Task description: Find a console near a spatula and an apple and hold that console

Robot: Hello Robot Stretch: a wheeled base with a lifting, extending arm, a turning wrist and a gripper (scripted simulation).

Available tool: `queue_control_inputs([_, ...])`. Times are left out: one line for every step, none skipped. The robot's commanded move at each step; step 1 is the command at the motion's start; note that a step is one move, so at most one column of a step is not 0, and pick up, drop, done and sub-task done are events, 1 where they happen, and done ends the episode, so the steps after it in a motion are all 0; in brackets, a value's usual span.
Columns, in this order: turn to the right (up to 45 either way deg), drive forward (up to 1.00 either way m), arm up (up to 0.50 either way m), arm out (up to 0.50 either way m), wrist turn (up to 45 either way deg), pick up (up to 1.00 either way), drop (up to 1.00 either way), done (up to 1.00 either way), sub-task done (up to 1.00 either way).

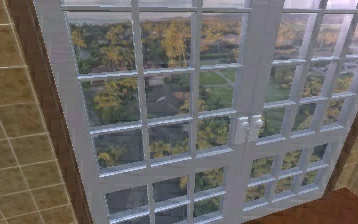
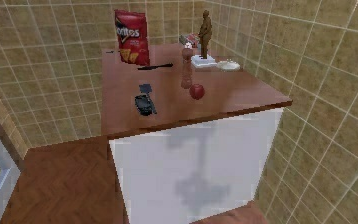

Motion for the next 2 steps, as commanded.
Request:
queue_control_inputs([0.0, 0.0, 0.38, 0.0, 0.0, 0.0, 0.0, 0.0, 0.0])
queue_control_inputs([0.0, 0.0, 0.0, 0.48, 0.0, 0.0, 0.0, 0.0, 0.0])
